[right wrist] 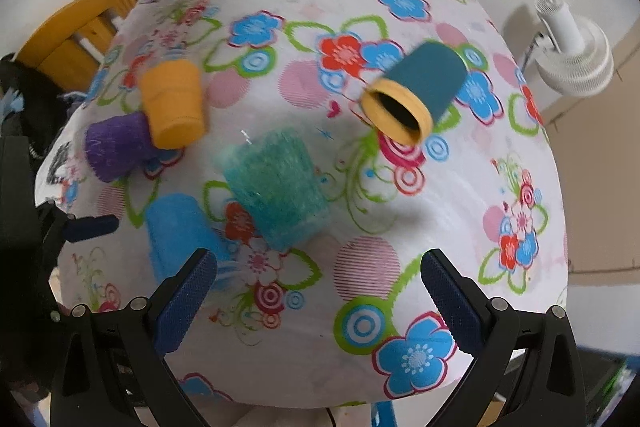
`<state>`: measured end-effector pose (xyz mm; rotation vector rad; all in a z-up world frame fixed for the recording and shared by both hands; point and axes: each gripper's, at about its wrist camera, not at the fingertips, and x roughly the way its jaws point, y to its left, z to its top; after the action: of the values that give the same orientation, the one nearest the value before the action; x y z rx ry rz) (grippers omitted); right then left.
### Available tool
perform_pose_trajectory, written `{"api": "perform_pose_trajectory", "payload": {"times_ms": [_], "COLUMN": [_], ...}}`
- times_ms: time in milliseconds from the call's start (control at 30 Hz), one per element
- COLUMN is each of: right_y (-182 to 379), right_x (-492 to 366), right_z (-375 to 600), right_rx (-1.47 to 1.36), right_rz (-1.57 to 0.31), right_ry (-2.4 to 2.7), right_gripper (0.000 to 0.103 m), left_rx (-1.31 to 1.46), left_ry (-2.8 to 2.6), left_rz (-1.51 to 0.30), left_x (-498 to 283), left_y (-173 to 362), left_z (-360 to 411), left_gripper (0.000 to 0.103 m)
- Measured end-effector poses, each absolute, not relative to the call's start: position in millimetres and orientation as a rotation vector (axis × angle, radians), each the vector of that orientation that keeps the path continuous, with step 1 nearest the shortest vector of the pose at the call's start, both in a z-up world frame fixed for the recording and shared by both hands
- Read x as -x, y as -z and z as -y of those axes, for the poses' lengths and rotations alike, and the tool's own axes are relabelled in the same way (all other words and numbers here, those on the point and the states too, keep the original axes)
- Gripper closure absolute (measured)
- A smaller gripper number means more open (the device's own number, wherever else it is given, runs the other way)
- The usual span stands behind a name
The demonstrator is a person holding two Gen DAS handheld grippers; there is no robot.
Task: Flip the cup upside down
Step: 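Close the right tool's fingers around the blue cup's body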
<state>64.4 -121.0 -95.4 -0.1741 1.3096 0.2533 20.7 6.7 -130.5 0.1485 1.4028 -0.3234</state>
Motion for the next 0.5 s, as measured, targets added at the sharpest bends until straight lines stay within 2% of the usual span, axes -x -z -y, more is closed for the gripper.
{"api": "perform_pose_trajectory", "payload": {"times_ms": [367,500], "right_y": [81.8,88.7], "right_x": [-64.2,-60.9], "right_z": [70.6,46.3], "right_rx": [0.265,0.328], "right_rz": [-1.284,-1.288], "right_ry": [-0.446,-0.529], "right_gripper": [0.000,0.007], "left_rx": [0.140,0.204], "left_ry": [0.037,-0.073], "left_rz": [-1.417,-1.435], "left_x": [0.1,9.7], "left_y": [113.7,120.6], "left_z": [-65.1,-83.8], "left_gripper": [0.002,0.002]}}
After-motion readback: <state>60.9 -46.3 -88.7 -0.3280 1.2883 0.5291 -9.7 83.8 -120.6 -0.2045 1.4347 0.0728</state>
